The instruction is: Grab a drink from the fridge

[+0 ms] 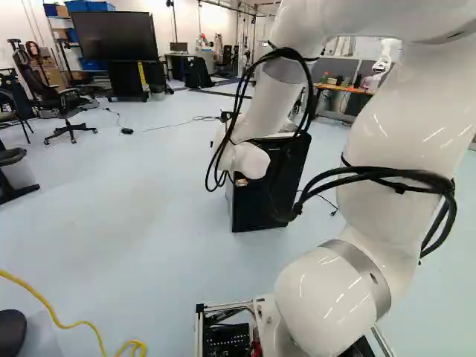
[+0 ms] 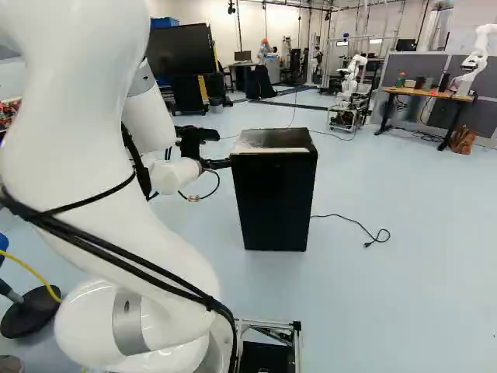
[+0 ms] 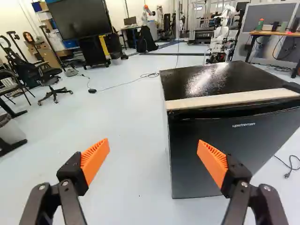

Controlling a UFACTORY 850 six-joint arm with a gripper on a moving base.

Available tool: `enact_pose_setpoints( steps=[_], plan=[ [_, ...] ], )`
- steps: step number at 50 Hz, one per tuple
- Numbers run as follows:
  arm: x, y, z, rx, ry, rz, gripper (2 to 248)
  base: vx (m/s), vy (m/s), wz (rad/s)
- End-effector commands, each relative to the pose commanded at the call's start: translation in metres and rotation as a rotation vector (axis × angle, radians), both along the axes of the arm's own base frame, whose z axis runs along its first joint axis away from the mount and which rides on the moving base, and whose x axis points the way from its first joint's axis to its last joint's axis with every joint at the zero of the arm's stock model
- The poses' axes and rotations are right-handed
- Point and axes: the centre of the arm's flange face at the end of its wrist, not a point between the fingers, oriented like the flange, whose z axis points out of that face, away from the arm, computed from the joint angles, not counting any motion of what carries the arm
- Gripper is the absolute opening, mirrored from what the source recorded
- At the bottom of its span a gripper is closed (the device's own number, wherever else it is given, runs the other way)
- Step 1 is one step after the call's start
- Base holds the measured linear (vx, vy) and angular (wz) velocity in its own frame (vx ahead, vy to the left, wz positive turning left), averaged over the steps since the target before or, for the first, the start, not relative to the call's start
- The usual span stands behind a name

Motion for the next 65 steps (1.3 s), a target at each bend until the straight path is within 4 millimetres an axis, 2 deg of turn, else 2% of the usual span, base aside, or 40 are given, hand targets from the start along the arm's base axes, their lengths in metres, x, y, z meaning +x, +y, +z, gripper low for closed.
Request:
enact_pose_setpoints(
  steps=[18, 39, 65],
  plan=[
    [0.015, 0.02, 0.002, 0.034, -0.04, -0.053, 247, 0.0, 0.0, 0.0],
    [0.017, 0.039, 0.005, 0.072, -0.093, -0.129, 247, 0.0, 0.0, 0.0],
    [0.028, 0.065, -0.018, 0.084, -0.116, -0.241, 247, 0.0, 0.0, 0.0]
  ],
)
